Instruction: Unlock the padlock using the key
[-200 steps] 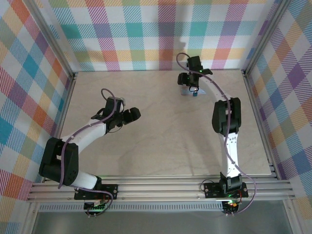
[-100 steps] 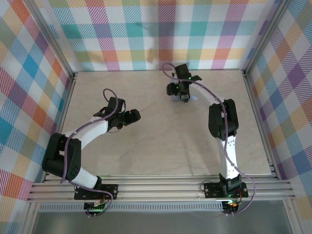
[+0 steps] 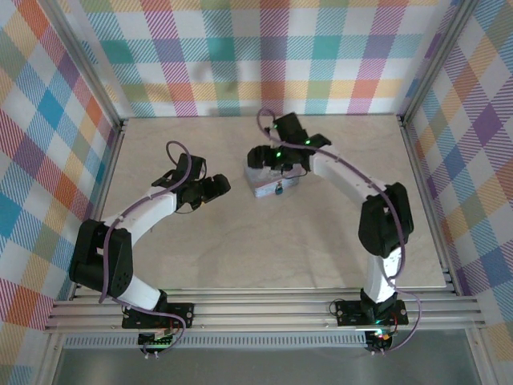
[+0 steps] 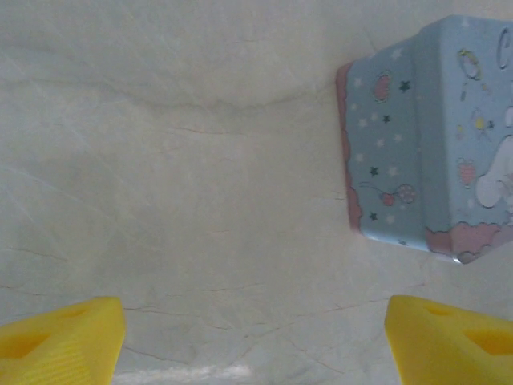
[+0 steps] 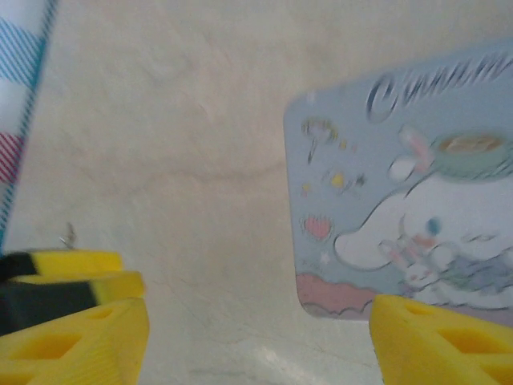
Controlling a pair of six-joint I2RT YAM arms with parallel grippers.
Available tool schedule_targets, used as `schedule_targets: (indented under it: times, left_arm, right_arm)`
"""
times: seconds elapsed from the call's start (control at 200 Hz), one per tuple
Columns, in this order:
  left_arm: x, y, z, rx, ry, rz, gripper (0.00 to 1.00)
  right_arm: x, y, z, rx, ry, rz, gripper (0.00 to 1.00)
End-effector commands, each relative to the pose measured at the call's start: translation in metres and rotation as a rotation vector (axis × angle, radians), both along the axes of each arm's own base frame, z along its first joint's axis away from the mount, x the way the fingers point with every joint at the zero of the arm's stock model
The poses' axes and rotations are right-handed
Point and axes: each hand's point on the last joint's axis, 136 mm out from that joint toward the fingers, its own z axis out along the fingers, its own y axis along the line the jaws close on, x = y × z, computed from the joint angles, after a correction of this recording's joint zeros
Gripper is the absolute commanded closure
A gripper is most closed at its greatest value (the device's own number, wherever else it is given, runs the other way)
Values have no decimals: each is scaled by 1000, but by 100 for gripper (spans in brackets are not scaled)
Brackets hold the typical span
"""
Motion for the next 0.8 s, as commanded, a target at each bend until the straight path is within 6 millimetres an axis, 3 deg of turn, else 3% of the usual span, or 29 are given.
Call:
schedule_targets:
  times: [0.0, 0.15, 0.325, 0.43, 0.605, 0.795]
  left_arm:
    - [7, -20, 22, -131, -30, 4, 17]
    - [18, -50, 18, -244, -11, -20, 26]
    - [39, -79, 14, -284, -20, -61, 28]
    - [53, -99, 12, -322, -31, -101, 30]
    - [70, -124, -13, -347, 33, -137, 39]
    - [79, -128, -26, -311, 49, -150, 47]
  right_arm:
    - [25, -39, 11, 21, 35, -80, 25]
    - [49, -78, -26, -1, 185, -132, 24]
    - [58, -83, -54, -25, 248, -102, 23]
    - [53, -76, -73, -3, 303, -68, 26]
    - [42, -78, -90, -2, 355, -74, 33]
    - [14, -85, -98, 7, 385, -90, 38]
